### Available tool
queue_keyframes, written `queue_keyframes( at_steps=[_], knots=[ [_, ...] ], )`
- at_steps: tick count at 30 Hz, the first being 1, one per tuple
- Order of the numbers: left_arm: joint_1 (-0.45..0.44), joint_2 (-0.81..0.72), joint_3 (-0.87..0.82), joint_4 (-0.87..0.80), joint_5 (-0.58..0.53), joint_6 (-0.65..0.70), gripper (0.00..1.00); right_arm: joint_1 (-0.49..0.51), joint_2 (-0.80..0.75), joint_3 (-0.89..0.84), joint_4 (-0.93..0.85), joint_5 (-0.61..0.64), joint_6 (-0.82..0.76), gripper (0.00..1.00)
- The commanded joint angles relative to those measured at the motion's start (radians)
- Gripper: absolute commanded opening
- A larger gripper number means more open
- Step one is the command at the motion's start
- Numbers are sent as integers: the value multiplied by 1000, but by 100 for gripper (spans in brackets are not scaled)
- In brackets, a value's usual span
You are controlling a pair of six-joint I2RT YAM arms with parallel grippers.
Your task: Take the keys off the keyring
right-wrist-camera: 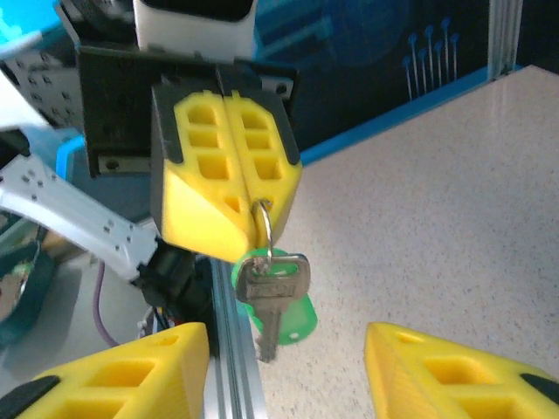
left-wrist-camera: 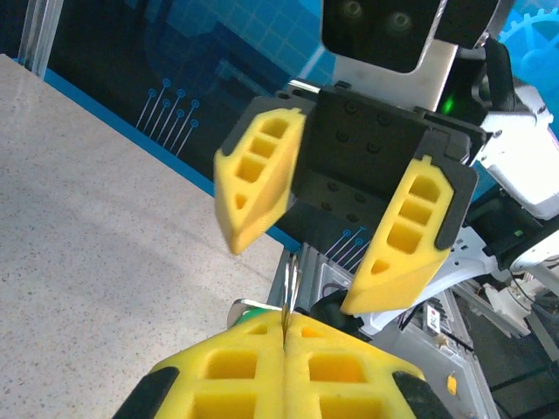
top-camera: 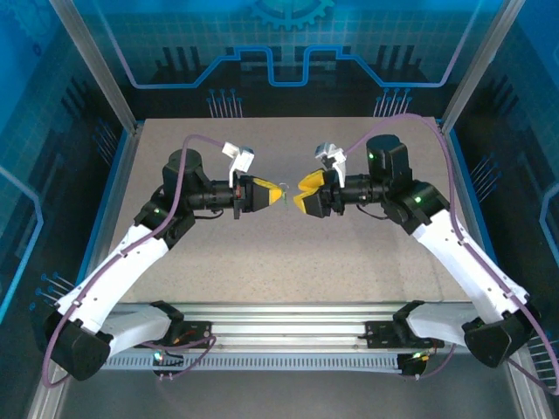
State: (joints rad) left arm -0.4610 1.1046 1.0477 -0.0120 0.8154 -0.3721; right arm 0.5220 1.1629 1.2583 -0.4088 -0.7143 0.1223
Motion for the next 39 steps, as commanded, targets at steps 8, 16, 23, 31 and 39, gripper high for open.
queue_keyframes(
  at_steps=[8, 16, 23, 31, 39],
  knots=[
    [-17, -31, -35, 90, -36, -41, 0, 52, -35, -97, 334, 82, 204, 42],
    [-20, -53, -53, 137, -61, -67, 0, 70, -22, -124, 403, 89, 241, 47],
    [-19, -74, -112, 270, -73, -141, 0, 83, -64, -243, 610, 113, 335, 42],
    [-24, -122, -223, 396, -231, -18, 0, 98, -154, -346, 612, 286, 210, 46],
    [-24, -84, -354, 734, -263, 351, 0, 95, -209, -400, 526, 423, 100, 44]
  ],
)
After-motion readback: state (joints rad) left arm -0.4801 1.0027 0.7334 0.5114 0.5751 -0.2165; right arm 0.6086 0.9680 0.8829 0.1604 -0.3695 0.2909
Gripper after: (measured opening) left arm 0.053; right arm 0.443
